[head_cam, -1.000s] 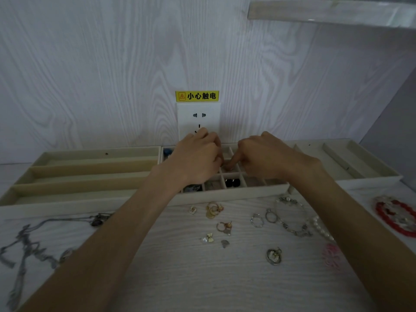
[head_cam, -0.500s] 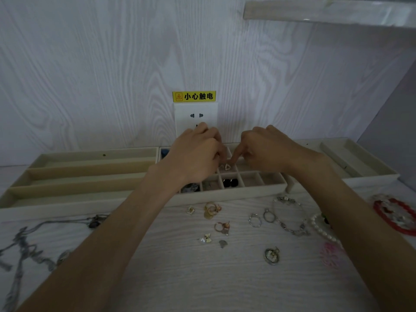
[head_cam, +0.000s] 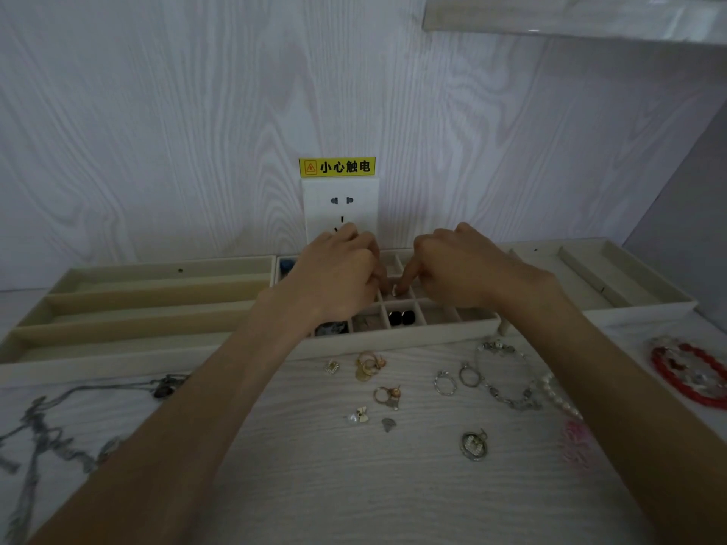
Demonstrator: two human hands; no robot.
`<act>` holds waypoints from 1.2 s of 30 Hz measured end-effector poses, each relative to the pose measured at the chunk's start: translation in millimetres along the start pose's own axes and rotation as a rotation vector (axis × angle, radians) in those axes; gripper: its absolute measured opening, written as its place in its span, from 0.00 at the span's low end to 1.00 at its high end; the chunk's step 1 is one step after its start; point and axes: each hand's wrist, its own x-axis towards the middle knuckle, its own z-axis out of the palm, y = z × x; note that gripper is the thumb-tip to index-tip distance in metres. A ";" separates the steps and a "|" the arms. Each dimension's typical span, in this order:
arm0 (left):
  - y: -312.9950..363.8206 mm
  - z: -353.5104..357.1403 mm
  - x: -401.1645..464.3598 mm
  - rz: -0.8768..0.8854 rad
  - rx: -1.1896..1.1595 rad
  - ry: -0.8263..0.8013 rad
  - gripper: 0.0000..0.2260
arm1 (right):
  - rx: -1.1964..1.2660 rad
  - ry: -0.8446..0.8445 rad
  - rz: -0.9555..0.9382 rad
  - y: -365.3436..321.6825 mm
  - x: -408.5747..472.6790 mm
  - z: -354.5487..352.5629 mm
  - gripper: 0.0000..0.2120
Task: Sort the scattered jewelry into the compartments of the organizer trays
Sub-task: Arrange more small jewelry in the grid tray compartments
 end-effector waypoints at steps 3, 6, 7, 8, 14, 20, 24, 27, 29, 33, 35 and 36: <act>-0.5 -1.8 0.9 -0.017 -0.036 0.080 0.14 | 0.046 0.032 0.016 1.8 -0.5 -3.9 0.19; -2.4 -1.4 1.6 -0.040 -0.034 0.126 0.14 | 0.078 0.104 0.030 4.3 0.1 -5.1 0.18; -2.6 -0.8 1.3 -0.046 -0.034 0.122 0.14 | 0.083 0.118 0.031 4.1 0.7 -4.2 0.17; -2.3 0.1 0.8 -0.048 -0.036 0.114 0.14 | 0.094 0.122 0.032 3.5 1.5 -2.5 0.16; -1.7 -2.2 0.3 -0.098 -0.077 0.154 0.13 | 0.199 0.155 0.024 0.2 8.3 10.3 0.08; -1.3 -11.7 -1.3 -0.187 -0.162 0.236 0.11 | 0.192 0.235 0.010 0.3 14.0 20.1 0.09; -1.4 -10.7 -1.0 -0.174 -0.166 0.210 0.09 | 0.176 0.269 0.000 1.4 15.5 23.5 0.08; -1.9 -10.1 -0.6 -0.171 -0.165 0.202 0.09 | 0.154 0.273 -0.010 2.3 15.8 24.8 0.08; -2.2 -9.0 -0.3 -0.169 -0.157 0.190 0.09 | 0.115 0.275 -0.034 3.1 15.7 26.3 0.08; -3.5 -6.8 0.7 -0.161 -0.148 0.167 0.09 | 0.084 0.267 -0.084 5.7 16.2 27.2 0.07; -3.7 -6.7 0.6 -0.158 -0.152 0.167 0.10 | 0.092 0.250 -0.094 7.9 16.4 26.4 0.07; -3.7 -6.7 0.6 -0.157 -0.153 0.166 0.10 | 0.096 0.240 -0.099 9.2 16.1 26.0 0.07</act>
